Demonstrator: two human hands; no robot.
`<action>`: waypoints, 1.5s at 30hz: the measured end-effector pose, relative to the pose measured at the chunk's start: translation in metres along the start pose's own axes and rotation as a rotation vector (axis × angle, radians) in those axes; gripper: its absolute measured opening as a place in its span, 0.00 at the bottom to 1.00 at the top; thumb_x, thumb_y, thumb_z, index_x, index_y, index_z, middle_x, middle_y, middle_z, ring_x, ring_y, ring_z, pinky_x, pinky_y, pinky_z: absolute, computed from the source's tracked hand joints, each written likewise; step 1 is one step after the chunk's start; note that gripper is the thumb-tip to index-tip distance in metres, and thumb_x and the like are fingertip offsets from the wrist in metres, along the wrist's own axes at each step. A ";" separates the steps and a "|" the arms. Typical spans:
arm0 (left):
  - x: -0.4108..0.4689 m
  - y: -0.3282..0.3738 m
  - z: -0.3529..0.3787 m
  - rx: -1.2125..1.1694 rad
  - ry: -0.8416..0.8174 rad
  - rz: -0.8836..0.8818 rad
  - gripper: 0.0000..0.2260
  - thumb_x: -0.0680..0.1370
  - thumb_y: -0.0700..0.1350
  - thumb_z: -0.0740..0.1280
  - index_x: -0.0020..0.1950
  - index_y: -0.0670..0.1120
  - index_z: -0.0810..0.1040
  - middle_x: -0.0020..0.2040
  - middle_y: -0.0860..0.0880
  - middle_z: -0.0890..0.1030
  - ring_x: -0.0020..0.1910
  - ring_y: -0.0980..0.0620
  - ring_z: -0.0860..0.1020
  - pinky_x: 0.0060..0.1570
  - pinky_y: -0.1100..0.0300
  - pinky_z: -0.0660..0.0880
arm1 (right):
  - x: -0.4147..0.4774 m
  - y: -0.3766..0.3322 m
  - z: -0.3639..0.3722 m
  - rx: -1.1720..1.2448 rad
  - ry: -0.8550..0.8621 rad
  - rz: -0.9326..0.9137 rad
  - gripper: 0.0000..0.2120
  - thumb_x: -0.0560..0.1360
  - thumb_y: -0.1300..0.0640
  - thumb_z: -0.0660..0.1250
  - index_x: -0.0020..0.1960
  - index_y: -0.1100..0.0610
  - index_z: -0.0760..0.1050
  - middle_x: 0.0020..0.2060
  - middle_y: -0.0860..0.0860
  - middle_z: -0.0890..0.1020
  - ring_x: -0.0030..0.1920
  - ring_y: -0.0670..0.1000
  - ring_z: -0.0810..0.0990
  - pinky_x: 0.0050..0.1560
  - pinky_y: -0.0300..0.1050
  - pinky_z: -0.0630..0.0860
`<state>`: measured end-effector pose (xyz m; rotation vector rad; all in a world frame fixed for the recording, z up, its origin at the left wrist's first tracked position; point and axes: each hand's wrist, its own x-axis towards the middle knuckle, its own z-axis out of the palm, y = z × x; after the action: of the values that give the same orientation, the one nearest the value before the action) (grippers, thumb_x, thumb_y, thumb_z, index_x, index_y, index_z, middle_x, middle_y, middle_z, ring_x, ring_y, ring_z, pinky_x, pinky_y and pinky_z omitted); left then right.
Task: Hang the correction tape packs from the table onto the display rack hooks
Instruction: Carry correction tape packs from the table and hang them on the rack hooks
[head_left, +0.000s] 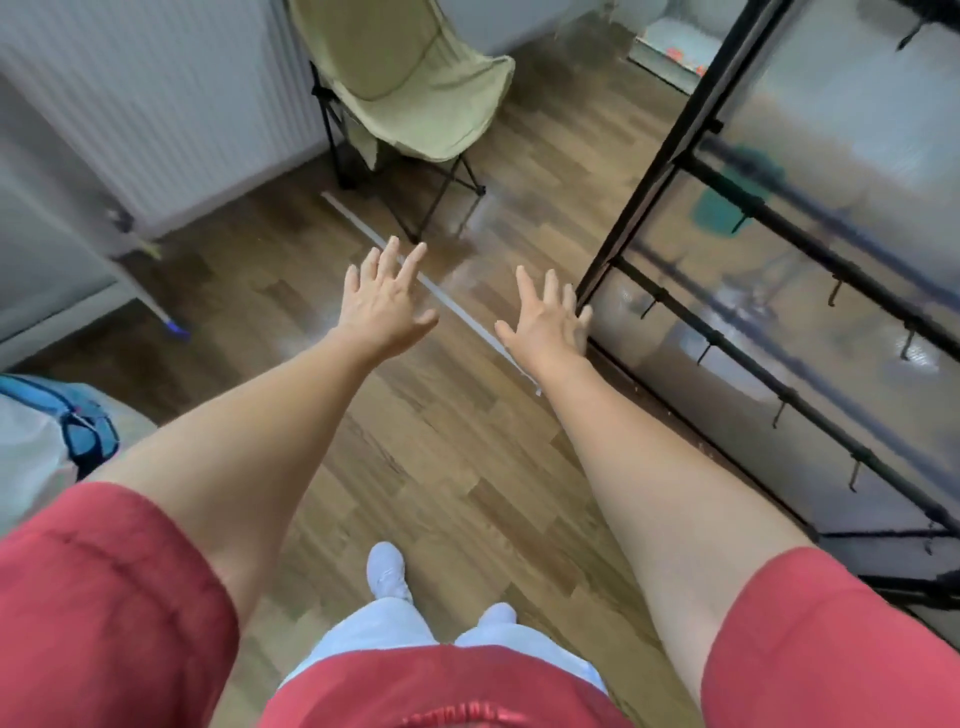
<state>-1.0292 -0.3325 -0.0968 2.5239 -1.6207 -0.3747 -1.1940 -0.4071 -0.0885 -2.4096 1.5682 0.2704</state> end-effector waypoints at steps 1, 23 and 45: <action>0.003 -0.016 -0.003 -0.005 0.010 -0.026 0.34 0.79 0.56 0.61 0.79 0.53 0.45 0.79 0.45 0.45 0.78 0.43 0.46 0.75 0.46 0.46 | 0.006 -0.016 0.000 -0.008 0.006 -0.023 0.33 0.81 0.45 0.56 0.79 0.49 0.43 0.78 0.57 0.47 0.77 0.60 0.48 0.73 0.61 0.49; 0.133 -0.314 -0.091 -0.069 0.124 -0.527 0.33 0.80 0.55 0.60 0.79 0.52 0.46 0.79 0.45 0.45 0.78 0.44 0.47 0.75 0.47 0.45 | 0.222 -0.334 -0.020 -0.135 0.038 -0.559 0.33 0.80 0.46 0.58 0.78 0.49 0.46 0.77 0.58 0.52 0.76 0.58 0.52 0.73 0.59 0.50; 0.281 -0.616 -0.204 -0.111 0.230 -0.780 0.33 0.79 0.54 0.61 0.79 0.52 0.46 0.79 0.45 0.44 0.78 0.44 0.46 0.75 0.47 0.45 | 0.395 -0.685 -0.051 -0.151 0.028 -0.796 0.32 0.81 0.47 0.56 0.79 0.49 0.43 0.77 0.57 0.52 0.76 0.59 0.52 0.73 0.57 0.51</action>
<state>-0.3220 -0.3348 -0.0829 2.8702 -0.4731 -0.2096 -0.4070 -0.5003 -0.0798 -2.9232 0.5057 0.1926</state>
